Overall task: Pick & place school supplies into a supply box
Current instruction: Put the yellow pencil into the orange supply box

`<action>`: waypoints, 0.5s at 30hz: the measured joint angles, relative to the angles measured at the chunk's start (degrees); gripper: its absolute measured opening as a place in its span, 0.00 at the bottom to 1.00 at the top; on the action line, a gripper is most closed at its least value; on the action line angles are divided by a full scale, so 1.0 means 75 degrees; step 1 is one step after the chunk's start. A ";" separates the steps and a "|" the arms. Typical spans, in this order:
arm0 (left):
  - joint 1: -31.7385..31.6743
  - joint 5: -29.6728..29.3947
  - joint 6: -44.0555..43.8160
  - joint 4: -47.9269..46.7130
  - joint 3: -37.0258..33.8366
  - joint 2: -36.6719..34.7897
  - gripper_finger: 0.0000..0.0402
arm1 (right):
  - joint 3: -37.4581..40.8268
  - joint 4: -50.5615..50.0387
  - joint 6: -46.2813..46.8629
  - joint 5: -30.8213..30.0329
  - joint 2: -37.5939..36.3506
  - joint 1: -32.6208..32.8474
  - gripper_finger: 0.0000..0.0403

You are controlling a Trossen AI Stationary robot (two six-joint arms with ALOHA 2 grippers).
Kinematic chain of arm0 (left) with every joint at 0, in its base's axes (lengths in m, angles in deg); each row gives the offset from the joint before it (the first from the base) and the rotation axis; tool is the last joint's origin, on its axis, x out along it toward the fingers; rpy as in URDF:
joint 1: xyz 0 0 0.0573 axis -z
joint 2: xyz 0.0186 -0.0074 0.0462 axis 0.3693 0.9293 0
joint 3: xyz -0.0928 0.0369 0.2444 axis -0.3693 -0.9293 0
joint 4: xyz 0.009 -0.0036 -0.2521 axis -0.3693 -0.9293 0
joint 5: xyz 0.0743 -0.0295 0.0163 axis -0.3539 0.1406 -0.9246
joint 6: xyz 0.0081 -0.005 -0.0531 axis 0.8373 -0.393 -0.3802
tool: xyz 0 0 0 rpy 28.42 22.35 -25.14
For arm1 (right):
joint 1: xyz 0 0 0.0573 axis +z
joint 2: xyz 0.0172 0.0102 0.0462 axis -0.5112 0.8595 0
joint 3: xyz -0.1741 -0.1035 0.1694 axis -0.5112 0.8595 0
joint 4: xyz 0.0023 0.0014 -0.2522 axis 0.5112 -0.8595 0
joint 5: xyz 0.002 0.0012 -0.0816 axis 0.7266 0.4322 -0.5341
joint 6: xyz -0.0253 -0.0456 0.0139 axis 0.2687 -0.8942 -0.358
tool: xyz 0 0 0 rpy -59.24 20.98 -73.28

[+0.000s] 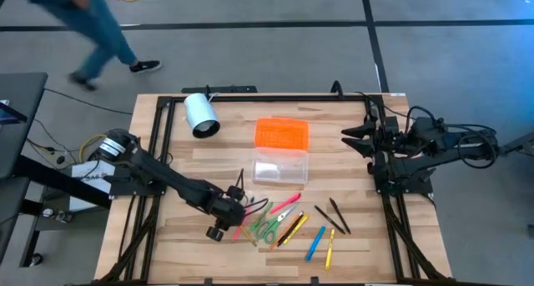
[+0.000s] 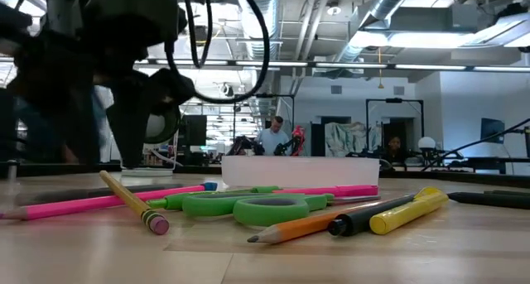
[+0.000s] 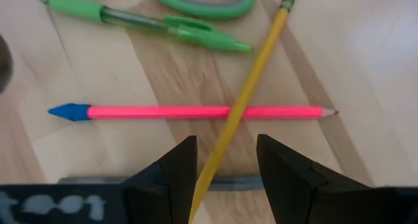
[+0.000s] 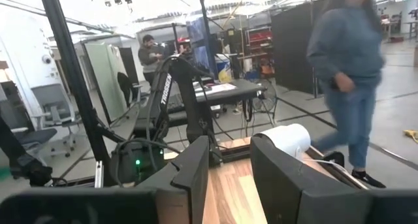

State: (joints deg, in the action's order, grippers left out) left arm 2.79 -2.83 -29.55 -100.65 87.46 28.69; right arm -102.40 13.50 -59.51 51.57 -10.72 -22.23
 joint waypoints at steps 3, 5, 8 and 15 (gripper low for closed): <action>-0.0065 -0.0088 0.0074 0.0010 -0.0003 0.0211 0.37 | 0.0000 -0.0022 -0.0012 -0.0002 0.0000 -0.0008 0.27; -0.0091 -0.0091 0.0119 -0.0015 -0.0011 0.0350 0.37 | 0.0000 -0.0033 -0.0010 -0.0002 0.0000 -0.0003 0.27; -0.0080 -0.0146 0.0107 0.0024 -0.0012 0.0518 0.37 | 0.0000 -0.0039 0.0004 -0.0002 0.0000 -0.0003 0.27; -0.0077 -0.0121 0.0035 -0.0008 -0.0012 0.0525 0.24 | 0.0000 -0.0161 0.0129 -0.0004 0.0000 -0.0003 0.27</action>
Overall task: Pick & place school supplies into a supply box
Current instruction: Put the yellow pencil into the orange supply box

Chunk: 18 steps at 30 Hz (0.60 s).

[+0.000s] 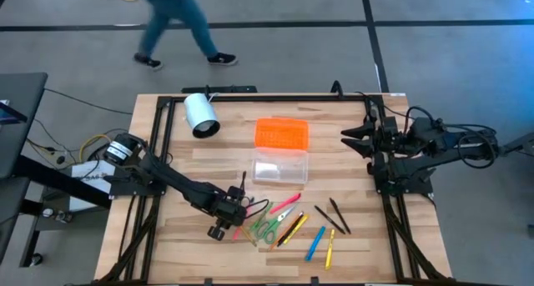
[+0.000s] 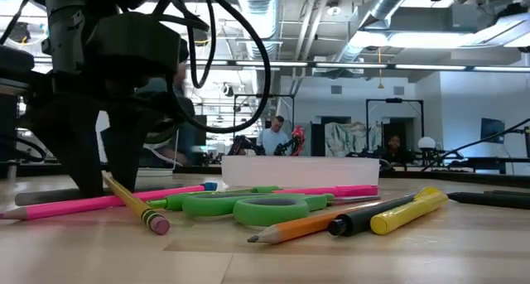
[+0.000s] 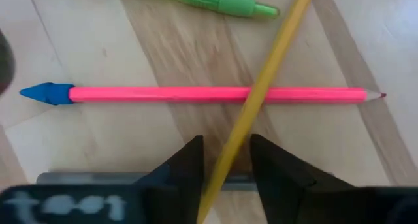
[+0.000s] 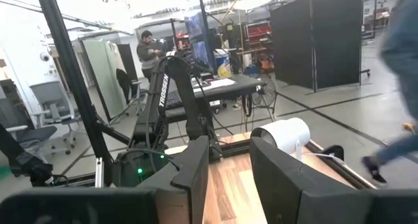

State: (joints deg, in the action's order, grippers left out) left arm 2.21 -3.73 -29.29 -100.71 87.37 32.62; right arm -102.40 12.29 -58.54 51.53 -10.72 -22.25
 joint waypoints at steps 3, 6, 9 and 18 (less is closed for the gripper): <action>-0.0003 0.0029 -0.0066 -0.0043 0.0003 0.0000 0.13 | 0.0000 -0.0030 0.0001 -0.0009 0.0000 0.0000 0.27; -0.0018 0.0025 -0.0318 -0.0051 0.0006 0.0000 0.03 | 0.0000 -0.0036 -0.0002 -0.0023 0.0000 0.0000 0.27; -0.0029 -0.0018 -0.0609 -0.0051 0.0006 0.0000 0.04 | 0.0000 -0.0062 -0.0002 -0.0026 0.0000 0.0000 0.27; -0.0054 -0.0324 -0.1127 -0.0345 0.0438 0.0009 0.02 | 0.0000 -0.0093 -0.0002 -0.0023 0.0000 0.0000 0.27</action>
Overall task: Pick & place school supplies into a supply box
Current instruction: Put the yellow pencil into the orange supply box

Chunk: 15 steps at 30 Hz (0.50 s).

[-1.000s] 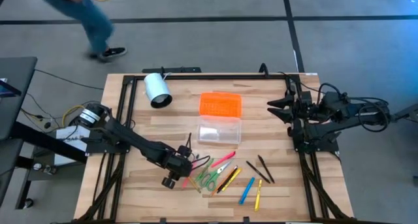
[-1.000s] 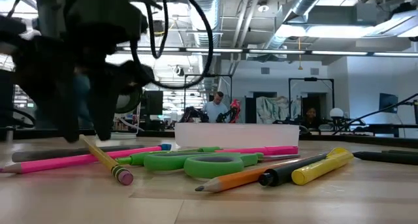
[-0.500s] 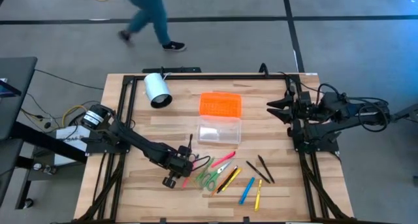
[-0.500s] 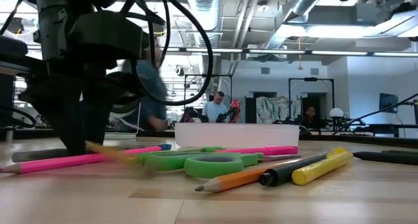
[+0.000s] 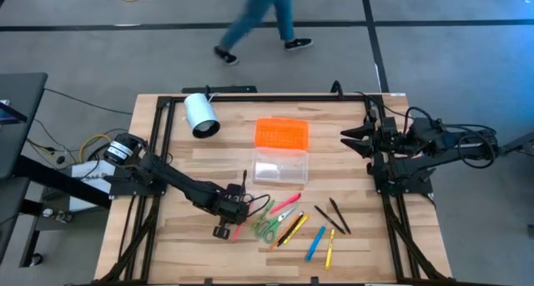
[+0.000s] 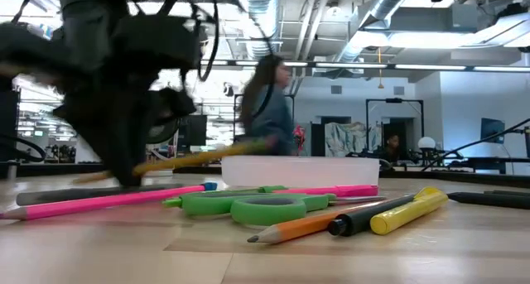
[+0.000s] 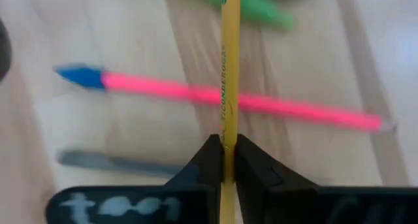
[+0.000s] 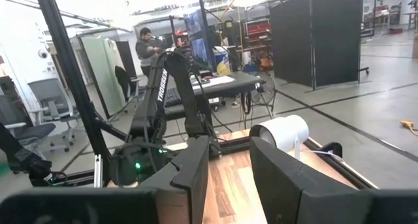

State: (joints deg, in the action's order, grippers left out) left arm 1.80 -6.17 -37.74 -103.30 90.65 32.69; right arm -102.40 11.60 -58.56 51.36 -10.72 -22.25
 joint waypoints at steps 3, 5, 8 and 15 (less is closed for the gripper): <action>-0.0081 -0.0279 0.0003 -0.0267 0.0527 0.0000 0.04 | 0.0000 -0.0051 0.0000 -0.0002 0.0000 0.0000 0.27; -0.0206 -0.0471 0.0090 -0.0457 0.0896 0.0000 0.05 | 0.0000 -0.0075 0.0000 -0.0003 0.0000 0.0000 0.27; -0.0487 -0.0771 0.0366 -0.0718 0.1377 0.0000 0.05 | 0.0000 -0.0136 0.0011 0.0000 0.0000 0.0000 0.27; -0.1552 -0.1407 0.0730 -0.1106 0.2076 -0.0003 0.03 | 0.0000 -0.0319 0.0260 0.0021 0.0000 0.0017 0.27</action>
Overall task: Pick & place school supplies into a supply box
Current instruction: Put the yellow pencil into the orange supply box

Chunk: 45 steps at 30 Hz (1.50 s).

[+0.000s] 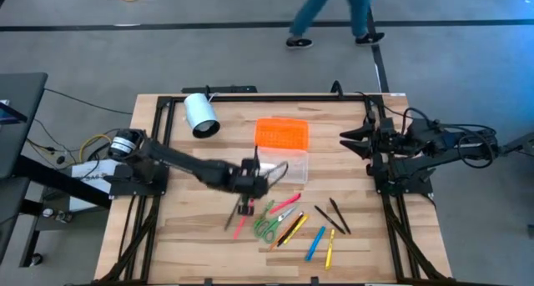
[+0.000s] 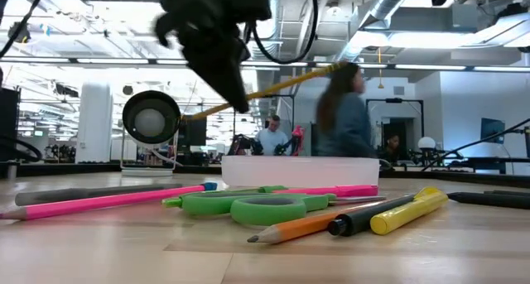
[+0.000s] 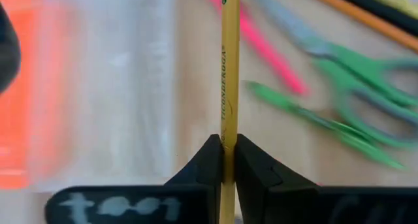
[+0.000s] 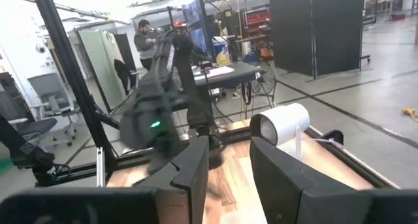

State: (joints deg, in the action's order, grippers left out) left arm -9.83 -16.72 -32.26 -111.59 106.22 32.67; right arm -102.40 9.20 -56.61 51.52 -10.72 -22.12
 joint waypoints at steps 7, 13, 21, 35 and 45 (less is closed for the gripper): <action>-0.1281 -0.0100 0.0000 0.0632 0.0109 -0.0003 0.04 | 0.0000 -0.0081 0.0011 0.0002 0.0000 0.0000 0.27; -0.1852 0.0301 0.0418 0.1333 0.0109 0.0015 0.03 | 0.0000 -0.0110 0.0005 0.0002 0.0003 0.0000 0.27; -0.1930 0.1131 0.0341 0.1951 0.0119 0.1100 0.05 | 0.0000 -0.0110 0.0008 -0.0010 0.0000 -0.0012 0.27; -0.2107 0.1098 -0.0044 0.1368 0.0150 0.1387 0.07 | 0.0000 -0.0132 0.0078 -0.0210 0.0000 -0.0012 0.27; -0.2101 0.1362 0.0245 0.1219 0.0465 0.1387 0.07 | 0.0000 -0.0294 0.0084 -0.0231 0.0000 -0.0012 0.27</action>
State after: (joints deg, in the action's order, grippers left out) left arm -25.59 -6.50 -30.42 -102.45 109.71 43.07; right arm -102.40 7.00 -55.98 49.79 -10.71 -22.21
